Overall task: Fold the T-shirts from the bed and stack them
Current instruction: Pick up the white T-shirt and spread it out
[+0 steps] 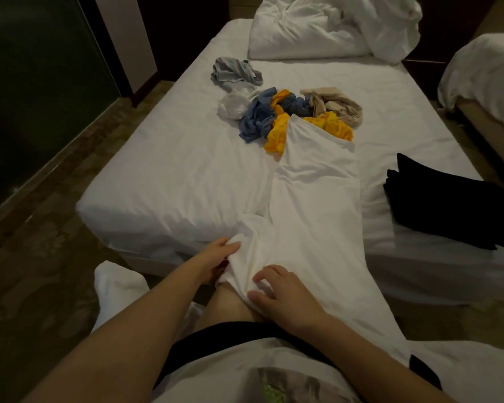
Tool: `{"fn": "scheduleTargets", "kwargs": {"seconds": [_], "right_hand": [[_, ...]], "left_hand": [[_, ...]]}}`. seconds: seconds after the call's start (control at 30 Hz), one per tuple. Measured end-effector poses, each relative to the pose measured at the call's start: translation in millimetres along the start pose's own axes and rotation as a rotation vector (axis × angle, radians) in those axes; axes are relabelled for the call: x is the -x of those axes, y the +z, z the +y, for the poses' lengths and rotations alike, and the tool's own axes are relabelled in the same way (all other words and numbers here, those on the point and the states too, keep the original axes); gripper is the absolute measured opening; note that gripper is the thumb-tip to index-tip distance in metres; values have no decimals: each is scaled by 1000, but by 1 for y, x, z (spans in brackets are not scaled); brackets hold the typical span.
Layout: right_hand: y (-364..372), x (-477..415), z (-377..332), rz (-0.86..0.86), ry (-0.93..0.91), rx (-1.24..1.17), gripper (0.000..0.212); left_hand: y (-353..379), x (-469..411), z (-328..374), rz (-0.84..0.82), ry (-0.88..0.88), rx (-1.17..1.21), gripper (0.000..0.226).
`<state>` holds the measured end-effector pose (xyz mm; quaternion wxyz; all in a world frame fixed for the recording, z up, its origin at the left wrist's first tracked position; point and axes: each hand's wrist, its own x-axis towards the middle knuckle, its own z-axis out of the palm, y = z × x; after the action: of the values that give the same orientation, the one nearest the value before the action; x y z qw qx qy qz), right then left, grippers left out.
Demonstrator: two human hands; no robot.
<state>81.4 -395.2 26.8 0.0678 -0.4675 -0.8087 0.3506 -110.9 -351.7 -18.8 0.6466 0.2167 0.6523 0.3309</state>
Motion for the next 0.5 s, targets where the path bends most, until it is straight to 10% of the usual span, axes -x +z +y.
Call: {"fn": "scheduleTargets", "kwargs": {"seconds": [0.5], "right_hand": [[2,-2,1,39,-10,-57,31]], "left_hand": [[-33,9,-17,221,25,790,32]]}}
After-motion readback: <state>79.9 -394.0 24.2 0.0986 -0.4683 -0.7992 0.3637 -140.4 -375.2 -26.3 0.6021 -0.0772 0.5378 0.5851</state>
